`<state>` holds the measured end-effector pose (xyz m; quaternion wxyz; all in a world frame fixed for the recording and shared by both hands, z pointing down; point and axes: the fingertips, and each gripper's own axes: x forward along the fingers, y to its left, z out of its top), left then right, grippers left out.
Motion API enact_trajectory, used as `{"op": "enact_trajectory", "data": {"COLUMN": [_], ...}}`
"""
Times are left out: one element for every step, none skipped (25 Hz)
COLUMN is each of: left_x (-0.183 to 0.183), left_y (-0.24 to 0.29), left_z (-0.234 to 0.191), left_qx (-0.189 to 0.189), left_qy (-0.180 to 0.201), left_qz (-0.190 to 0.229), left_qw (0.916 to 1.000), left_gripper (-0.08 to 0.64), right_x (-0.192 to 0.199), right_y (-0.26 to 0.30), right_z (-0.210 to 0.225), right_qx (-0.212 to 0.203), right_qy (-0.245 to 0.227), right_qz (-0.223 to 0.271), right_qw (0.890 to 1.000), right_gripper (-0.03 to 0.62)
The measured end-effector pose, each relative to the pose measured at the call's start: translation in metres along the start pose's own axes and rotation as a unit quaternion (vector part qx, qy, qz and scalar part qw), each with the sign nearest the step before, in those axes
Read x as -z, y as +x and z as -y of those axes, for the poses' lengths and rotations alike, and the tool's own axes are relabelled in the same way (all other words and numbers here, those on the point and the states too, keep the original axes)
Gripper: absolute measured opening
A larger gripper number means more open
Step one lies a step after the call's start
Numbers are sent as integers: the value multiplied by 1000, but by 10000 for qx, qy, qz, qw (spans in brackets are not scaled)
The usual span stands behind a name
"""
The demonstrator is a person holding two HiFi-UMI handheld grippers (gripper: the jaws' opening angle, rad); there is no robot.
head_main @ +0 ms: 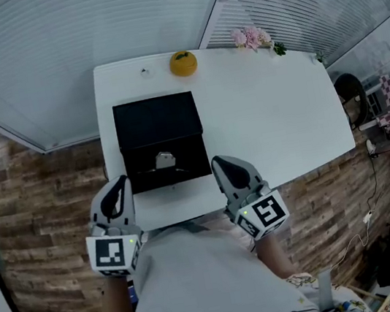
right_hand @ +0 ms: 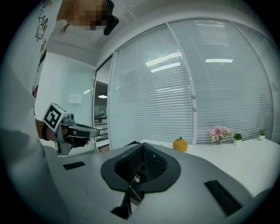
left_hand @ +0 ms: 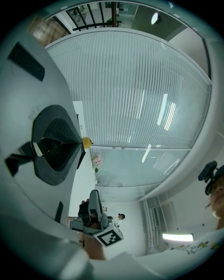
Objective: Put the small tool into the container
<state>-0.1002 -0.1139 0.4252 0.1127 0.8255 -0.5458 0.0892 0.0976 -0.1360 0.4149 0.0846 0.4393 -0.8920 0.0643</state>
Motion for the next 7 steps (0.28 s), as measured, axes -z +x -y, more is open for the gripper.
{"op": "enact_trajectory", "data": {"left_x": [-1, -2, -3, -5, -6, -8, -10], "left_y": [-1, -1, 0, 1, 3, 5, 8], "left_z": [-1, -2, -3, -4, -5, -5, -5], "left_qx": [3, 12, 27, 48, 74, 105, 137], "left_qy": [10, 29, 56, 87, 124, 167, 211], "left_qz": [2, 6, 10, 15, 21, 29, 37], "left_qw": [10000, 10000, 10000, 9999, 9999, 9998, 9997], "left_gripper": [5, 5, 5, 5, 5, 5, 5], "right_x": [-1, -2, -4, -6, -8, -10, -12], "right_y": [-1, -1, 0, 1, 1, 2, 3], "right_z": [-2, -3, -3, -2, -1, 0, 2], "right_qx": [-17, -33, -45, -52, -55, -55, -55], "right_qy": [-28, -62, -95, -125, -151, -175, -198], "right_qz": [5, 17, 36, 61, 85, 107, 129], "right_qw": [10000, 10000, 9999, 9999, 9998, 9998, 9997], "right_gripper": [0, 0, 0, 0, -1, 0, 0]}}
